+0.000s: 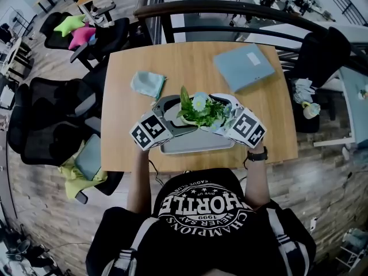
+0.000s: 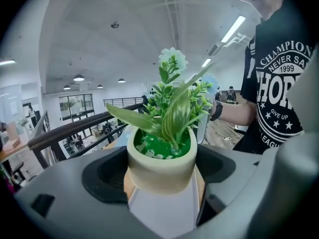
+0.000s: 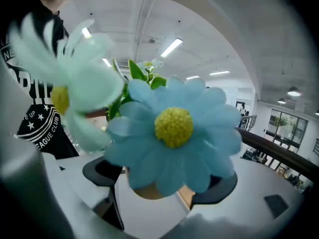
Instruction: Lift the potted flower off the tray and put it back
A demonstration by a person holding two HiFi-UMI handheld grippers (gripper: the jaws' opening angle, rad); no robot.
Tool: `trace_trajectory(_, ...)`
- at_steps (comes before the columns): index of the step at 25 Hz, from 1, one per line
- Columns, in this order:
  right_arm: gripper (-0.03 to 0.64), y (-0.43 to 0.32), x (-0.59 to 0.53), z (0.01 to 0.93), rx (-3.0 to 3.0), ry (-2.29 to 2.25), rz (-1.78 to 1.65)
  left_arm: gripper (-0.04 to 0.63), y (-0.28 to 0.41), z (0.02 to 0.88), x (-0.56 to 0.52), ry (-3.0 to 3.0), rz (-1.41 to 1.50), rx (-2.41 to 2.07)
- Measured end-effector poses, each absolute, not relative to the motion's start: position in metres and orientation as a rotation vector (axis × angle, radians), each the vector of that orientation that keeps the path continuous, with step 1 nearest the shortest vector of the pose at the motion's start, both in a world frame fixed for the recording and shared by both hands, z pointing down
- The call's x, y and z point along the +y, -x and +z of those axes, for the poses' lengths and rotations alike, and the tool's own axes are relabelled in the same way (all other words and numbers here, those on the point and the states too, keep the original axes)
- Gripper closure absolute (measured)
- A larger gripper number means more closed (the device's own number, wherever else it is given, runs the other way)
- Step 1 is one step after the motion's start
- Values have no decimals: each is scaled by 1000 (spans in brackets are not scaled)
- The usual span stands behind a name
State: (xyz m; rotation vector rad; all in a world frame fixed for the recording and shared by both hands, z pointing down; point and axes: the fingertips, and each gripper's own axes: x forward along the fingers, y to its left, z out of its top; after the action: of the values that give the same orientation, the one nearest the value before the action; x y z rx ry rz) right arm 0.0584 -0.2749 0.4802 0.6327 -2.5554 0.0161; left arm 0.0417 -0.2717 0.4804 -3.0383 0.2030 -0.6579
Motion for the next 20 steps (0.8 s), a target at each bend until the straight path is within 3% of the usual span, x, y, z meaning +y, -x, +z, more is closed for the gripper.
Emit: trace_trajectory(20, 167, -60, -257, 481, -2539, -697, 8, 160, -44, 481, -254, 3011, -678, 151)
